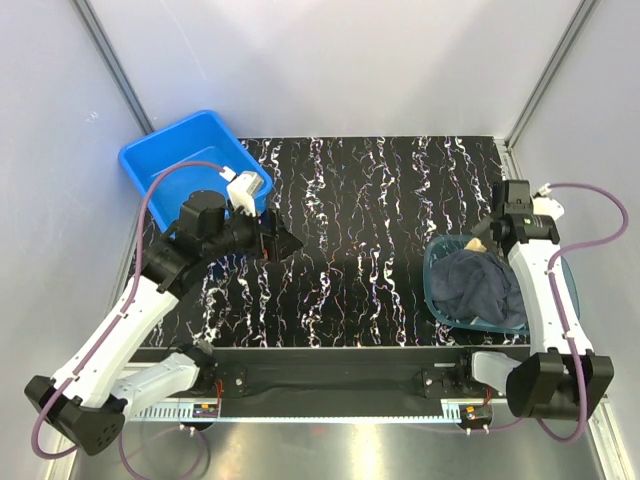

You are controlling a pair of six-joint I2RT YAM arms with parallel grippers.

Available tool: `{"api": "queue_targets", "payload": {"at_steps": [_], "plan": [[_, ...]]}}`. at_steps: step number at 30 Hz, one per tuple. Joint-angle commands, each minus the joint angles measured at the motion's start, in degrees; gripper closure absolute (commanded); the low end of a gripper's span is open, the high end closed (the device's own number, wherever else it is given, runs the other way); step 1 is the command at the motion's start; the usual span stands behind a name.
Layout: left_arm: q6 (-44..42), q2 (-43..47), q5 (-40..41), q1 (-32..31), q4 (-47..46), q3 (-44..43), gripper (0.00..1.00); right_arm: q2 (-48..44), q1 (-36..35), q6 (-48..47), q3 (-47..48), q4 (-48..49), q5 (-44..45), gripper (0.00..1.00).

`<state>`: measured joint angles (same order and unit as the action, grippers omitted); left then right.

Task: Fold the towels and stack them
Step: Grab crumpled towel

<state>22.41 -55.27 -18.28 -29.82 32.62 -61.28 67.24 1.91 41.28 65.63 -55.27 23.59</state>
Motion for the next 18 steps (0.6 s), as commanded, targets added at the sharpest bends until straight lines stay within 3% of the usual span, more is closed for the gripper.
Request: {"api": "queue_targets", "payload": {"at_steps": [1, 3, 9, 10, 13, 14, 15, 16, 18], "plan": [[-1.7, 1.4, -2.5, 0.1, -0.1, -1.0, 0.01, -3.7, 2.9, 2.0, -3.0, -1.3, 8.4, 0.19], [-1.5, 1.7, -2.3, 0.0, -0.8, -0.4, 0.01, -4.1, 4.1, 1.4, -6.6, 0.6, 10.9, 0.19], [-0.5, 0.3, -3.2, 0.1, -1.5, -1.2, 0.01, -1.0, 11.2, -1.9, -11.7, 10.2, 7.2, 0.25], [-0.5, 0.0, -3.2, 0.1, -1.1, -2.4, 0.01, -0.5, 11.5, -2.8, -11.7, 11.4, 7.5, 0.3], [-0.2, -0.3, -2.8, 0.0, -0.5, -3.8, 0.01, -0.3, 11.9, -5.1, -9.9, 12.7, 10.3, 0.62], [-0.2, -0.3, -2.7, 0.0, -0.5, -3.8, 0.01, -0.3, 11.9, -5.5, -9.3, 13.1, 10.8, 0.62], [0.1, 0.0, -2.5, 0.0, -0.5, -3.9, 0.01, -0.3, 11.9, -5.8, -8.5, 13.1, 11.1, 0.89], [0.3, 0.2, -2.3, 0.0, -0.5, -4.0, 0.01, -0.2, 11.9, -5.7, -7.5, 12.2, 11.5, 1.0], [0.5, 0.3, -1.8, 0.0, -0.2, -4.4, 0.01, -0.5, 11.9, -6.7, -4.2, 11.9, 9.8, 1.0]]}}
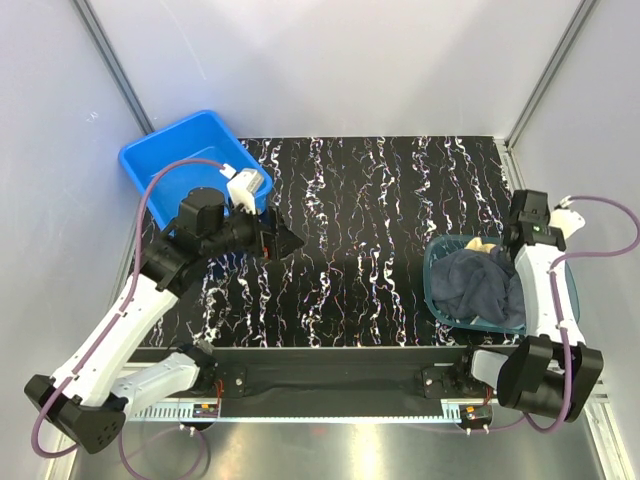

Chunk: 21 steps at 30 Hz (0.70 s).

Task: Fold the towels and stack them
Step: Grab crumpled towel, then move the towel to the center of the board

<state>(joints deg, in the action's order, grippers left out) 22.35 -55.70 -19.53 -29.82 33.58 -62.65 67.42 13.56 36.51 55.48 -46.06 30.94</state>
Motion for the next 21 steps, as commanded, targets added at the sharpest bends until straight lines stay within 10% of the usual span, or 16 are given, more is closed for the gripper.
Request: {"api": "queue_targets", "payload": {"at_steps": [1, 9, 18, 21], "plan": [[0.9, 0.7, -0.2, 0.1, -1.0, -3.3, 0.01, -1.4, 0.2, -3.6, 7.2, 2.8, 1.1, 1.0], [7.0, 1.3, 3.5, 1.5, -7.5, -2.3, 0.01, -1.5, 0.2, -7.7, 32.1, 6.9, -30.6, 1.0], [11.4, -1.4, 5.6, 10.9, -7.1, -9.8, 0.01, 7.5, -4.1, 15.3, 43.7, 42.2, -74.3, 1.0], [11.9, -1.8, 5.1, 12.5, -7.7, -9.9, 0.01, 12.1, -12.5, 9.9, 46.5, 29.7, -75.9, 1.0]]}}
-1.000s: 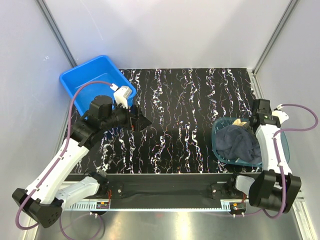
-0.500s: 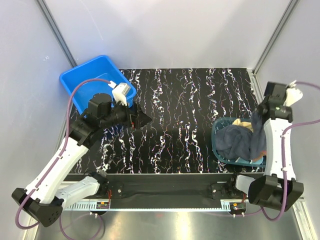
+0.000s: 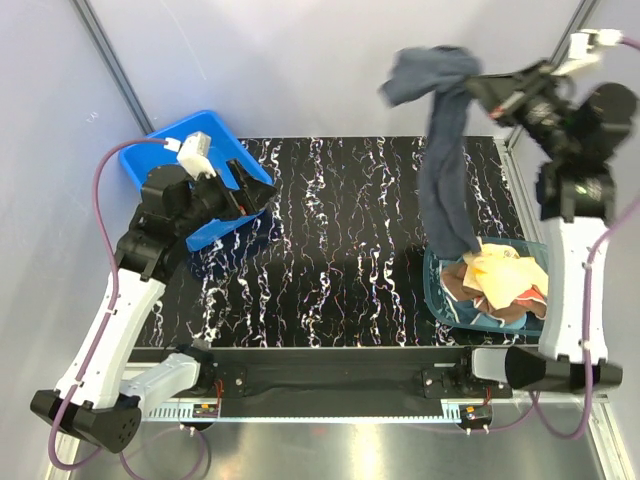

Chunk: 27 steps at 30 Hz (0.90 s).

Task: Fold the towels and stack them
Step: Move the towel to the center of the board

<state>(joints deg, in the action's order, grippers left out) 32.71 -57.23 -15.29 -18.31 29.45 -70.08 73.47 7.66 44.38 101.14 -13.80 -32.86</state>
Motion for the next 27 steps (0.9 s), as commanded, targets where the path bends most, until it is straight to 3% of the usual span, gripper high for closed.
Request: {"api": "queue_targets", "payload": {"at_steps": [1, 3, 8, 10, 16, 21, 24, 25, 27], "plan": [[1.0, -0.4, 0.9, 1.1, -3.4, -2.4, 0.01, 8.1, -9.3, -3.9, 0.3, -5.5, -11.4, 1.0], [0.2, -0.6, 1.7, 1.2, -1.7, -1.8, 0.01, 8.6, -15.7, -8.5, -5.8, -8.3, -7.7, 1.0], [-4.1, 0.9, 8.6, 1.2, 1.9, 2.1, 0.01, 5.5, -25.4, -3.7, -35.7, 7.6, -7.7, 0.98], [-4.8, 1.5, 10.7, 1.3, 2.6, 4.5, 0.01, 8.3, -31.6, -4.8, -42.6, 10.7, -8.6, 0.95], [-5.5, 0.6, 11.8, 1.3, 1.7, 9.7, 0.01, 14.9, -45.3, -16.8, -44.0, 1.7, -9.1, 0.9], [-5.5, -3.8, 8.0, 1.3, -0.3, 11.1, 0.08, 10.0, -47.1, -20.9, -45.4, -5.7, -6.4, 0.62], [-5.6, -8.3, 2.6, 0.5, -2.8, 12.0, 0.12, 4.1, -47.1, -19.0, -43.6, -13.1, 4.3, 0.48], [-6.1, -9.7, 2.4, -1.6, -3.1, 11.9, 0.14, 2.4, -47.1, -17.9, -41.2, -15.5, 14.8, 0.47], [-7.2, -13.1, 3.4, -4.8, -2.8, 10.5, 0.15, -1.7, -45.9, -13.9, -38.6, -22.4, 26.3, 0.44]]}}
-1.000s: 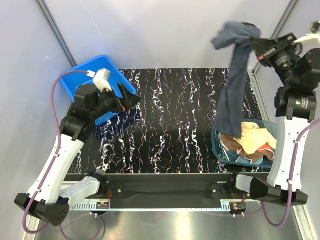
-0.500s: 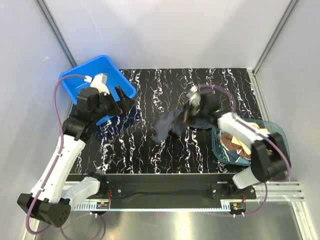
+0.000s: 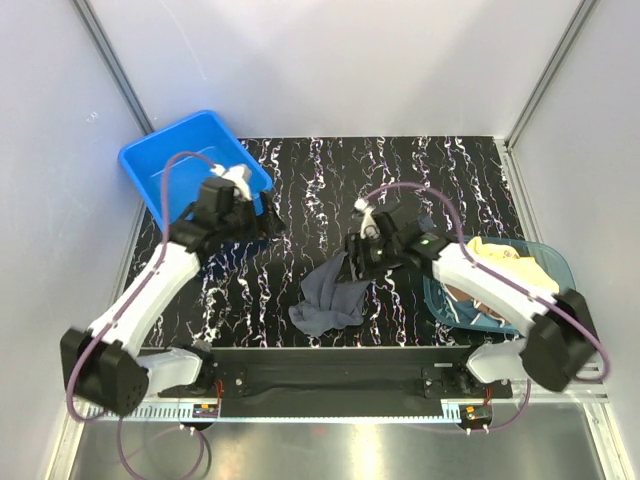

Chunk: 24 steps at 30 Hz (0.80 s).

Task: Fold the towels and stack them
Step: Move the towel to the center of the board, then flatten out the crumpled towel

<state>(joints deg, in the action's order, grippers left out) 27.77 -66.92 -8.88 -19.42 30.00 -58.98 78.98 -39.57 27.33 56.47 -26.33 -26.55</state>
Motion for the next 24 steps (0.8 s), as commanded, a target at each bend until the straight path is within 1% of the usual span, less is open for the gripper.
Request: {"api": "queue_targets", "payload": {"at_steps": [1, 3, 4, 5, 8, 10, 13, 19, 21, 24], "plan": [[-3.5, -6.9, -1.4, -7.1, -3.1, -1.3, 0.16, -8.3, 2.5, 4.5, 8.6, -12.0, 28.7, 0.43], [-4.1, -11.2, -0.6, -10.3, -3.2, -3.2, 0.18, -10.8, 5.6, 5.9, 10.2, -14.5, 32.9, 0.43], [-4.4, -15.4, -0.9, -12.9, -3.6, -3.9, 0.19, -11.3, 9.7, 6.2, 10.7, -14.4, 33.9, 0.44], [-4.6, -17.1, -1.6, -14.1, -4.3, -4.5, 0.21, -11.5, 12.3, 6.5, 11.1, -14.2, 33.6, 0.44], [-4.8, -23.1, -2.6, -17.8, -6.9, -7.5, 0.22, -10.5, 17.1, 5.1, 13.4, -13.7, 32.2, 0.44], [-5.7, -25.8, -2.9, -19.6, -8.1, -9.0, 0.22, -9.7, 17.6, 3.7, 14.5, -13.8, 32.2, 0.44], [-6.8, -30.3, -2.8, -20.7, -10.6, -11.6, 0.22, -9.5, 18.0, 3.1, 13.9, -12.6, 30.7, 0.44], [-6.2, -40.8, -6.8, -20.8, -13.6, -18.4, 0.2, -10.2, 18.1, 2.1, 11.0, -9.2, 27.1, 0.43], [-5.8, -43.3, -7.6, -20.8, -12.6, -21.1, 0.2, -10.4, 18.1, 1.5, 11.0, -9.6, 27.4, 0.43], [-5.5, -46.3, -7.0, -20.9, -10.7, -22.5, 0.24, -11.0, 18.2, 0.5, 11.5, -10.4, 28.1, 0.43]]}}
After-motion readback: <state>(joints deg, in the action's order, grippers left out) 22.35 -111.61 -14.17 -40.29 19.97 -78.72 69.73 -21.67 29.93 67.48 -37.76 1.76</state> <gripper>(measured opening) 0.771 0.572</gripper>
